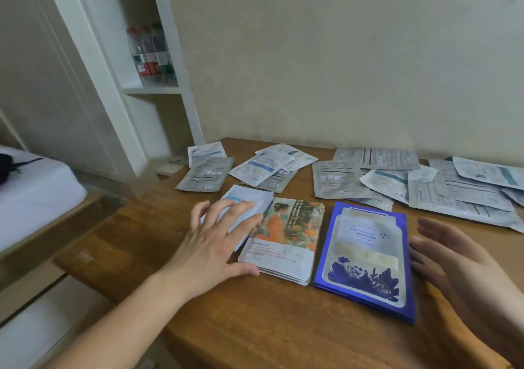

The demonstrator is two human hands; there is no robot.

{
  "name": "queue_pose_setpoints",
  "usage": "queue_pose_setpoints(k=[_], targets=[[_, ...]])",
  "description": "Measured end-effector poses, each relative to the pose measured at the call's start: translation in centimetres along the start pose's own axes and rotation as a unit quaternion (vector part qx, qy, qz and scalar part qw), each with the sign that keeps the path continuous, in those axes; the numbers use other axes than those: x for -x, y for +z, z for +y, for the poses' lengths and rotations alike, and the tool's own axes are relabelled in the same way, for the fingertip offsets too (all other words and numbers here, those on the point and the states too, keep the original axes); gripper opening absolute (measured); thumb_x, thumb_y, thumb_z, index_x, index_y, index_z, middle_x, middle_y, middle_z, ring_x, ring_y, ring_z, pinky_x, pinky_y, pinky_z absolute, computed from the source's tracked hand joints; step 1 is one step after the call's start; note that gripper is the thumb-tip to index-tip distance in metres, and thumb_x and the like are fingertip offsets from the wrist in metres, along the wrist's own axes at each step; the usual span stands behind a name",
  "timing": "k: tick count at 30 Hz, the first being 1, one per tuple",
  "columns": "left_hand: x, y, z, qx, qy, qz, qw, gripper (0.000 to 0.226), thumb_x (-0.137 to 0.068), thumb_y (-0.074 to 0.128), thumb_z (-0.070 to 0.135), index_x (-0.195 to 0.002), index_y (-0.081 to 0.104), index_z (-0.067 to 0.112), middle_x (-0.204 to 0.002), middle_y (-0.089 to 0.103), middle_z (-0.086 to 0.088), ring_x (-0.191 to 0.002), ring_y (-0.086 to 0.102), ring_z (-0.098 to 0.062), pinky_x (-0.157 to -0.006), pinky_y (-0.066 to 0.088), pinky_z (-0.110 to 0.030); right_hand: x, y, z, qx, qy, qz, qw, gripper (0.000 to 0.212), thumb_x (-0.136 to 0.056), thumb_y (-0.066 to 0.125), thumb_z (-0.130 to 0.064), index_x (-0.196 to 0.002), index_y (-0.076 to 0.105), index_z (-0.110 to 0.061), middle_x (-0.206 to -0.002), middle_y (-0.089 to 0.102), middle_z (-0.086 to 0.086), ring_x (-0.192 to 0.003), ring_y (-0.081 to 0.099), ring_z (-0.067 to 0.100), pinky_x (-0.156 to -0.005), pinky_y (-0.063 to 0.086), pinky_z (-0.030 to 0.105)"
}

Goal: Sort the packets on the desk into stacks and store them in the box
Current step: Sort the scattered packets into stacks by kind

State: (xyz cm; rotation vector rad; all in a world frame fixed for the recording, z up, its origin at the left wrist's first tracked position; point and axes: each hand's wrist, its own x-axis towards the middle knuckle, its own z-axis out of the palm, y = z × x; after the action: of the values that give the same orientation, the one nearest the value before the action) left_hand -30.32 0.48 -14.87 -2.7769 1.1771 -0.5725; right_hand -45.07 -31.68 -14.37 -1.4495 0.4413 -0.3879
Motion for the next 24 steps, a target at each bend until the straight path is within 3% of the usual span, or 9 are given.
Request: queue_pose_setpoints(k=[2, 6, 15, 18, 21, 24], targets=[[-0.1, 0.4, -0.3, 0.003, 0.006, 0.008, 1.000, 0.085, -0.073, 0.037, 0.085, -0.140, 0.042, 0.033, -0.147, 0.037, 0.006, -0.136, 0.029, -0.021, -0.108, 0.012, -0.047, -0.4, 0.0, 0.4, 0.001, -0.010, -0.004, 1.000, 0.134, -0.005, 0.085, -0.071, -0.128, 0.056, -0.028, -0.121, 0.062, -0.016, -0.107, 0.066, 0.013, -0.092, 0.054, 0.033], [-0.5, 1.2, -0.9, 0.005, 0.007, 0.045, 0.999, 0.080, -0.076, 0.037, 0.081, -0.136, 0.049, 0.031, -0.144, 0.043, 0.005, -0.132, 0.034, -0.021, -0.108, 0.015, -0.047, -1.0, -0.1, 0.9, -0.002, -0.020, -0.013, 1.000, 0.111, -0.005, 0.084, -0.072, -0.107, 0.063, -0.033, -0.122, 0.061, -0.017, -0.107, 0.066, 0.011, -0.084, 0.057, 0.026], [-0.1, 1.6, -0.7, 0.047, -0.004, 0.063, 0.997, 0.077, -0.077, 0.040, 0.080, -0.137, 0.047, 0.031, -0.144, 0.044, 0.006, -0.130, 0.035, -0.019, -0.106, 0.017, -0.042, -1.2, 0.3, 1.8, 0.013, -0.027, -0.033, 0.999, 0.106, -0.009, 0.088, -0.068, -0.105, 0.066, -0.030, -0.119, 0.064, -0.016, -0.110, 0.065, 0.012, -0.086, 0.055, 0.031], [0.0, 1.1, -1.4, 0.058, -0.011, 0.042, 0.997, 0.087, -0.073, 0.040, 0.086, -0.144, 0.036, 0.036, -0.152, 0.029, 0.011, -0.137, 0.023, -0.016, -0.110, 0.010, -0.036, -1.5, -0.2, 2.2, 0.011, -0.026, -0.027, 0.999, 0.104, -0.008, 0.088, -0.068, -0.102, 0.068, -0.031, -0.113, 0.067, -0.018, -0.105, 0.068, 0.010, -0.087, 0.054, 0.033], [0.6, 0.8, -3.3, 0.161, -0.109, 0.026, 0.980, 0.097, -0.067, 0.060, 0.082, -0.148, 0.024, 0.042, -0.157, 0.003, 0.023, -0.144, 0.005, -0.009, -0.114, 0.006, -0.032, -2.0, -0.8, 2.5, 0.014, -0.038, -0.012, 0.999, 0.102, -0.006, 0.088, -0.069, -0.099, 0.069, -0.031, -0.111, 0.066, -0.019, -0.103, 0.068, 0.012, -0.086, 0.055, 0.036], [1.2, 1.2, -4.4, 0.204, -0.173, -0.016, 0.963, 0.105, -0.062, 0.071, 0.074, -0.148, 0.017, 0.046, -0.156, -0.012, 0.029, -0.146, 0.012, -0.008, -0.117, 0.018, -0.035, -2.2, -1.0, 2.8, 0.011, -0.040, -0.009, 0.999, 0.103, -0.004, 0.088, -0.069, -0.097, 0.070, -0.030, -0.109, 0.068, -0.017, -0.102, 0.067, 0.011, -0.083, 0.056, 0.034]])
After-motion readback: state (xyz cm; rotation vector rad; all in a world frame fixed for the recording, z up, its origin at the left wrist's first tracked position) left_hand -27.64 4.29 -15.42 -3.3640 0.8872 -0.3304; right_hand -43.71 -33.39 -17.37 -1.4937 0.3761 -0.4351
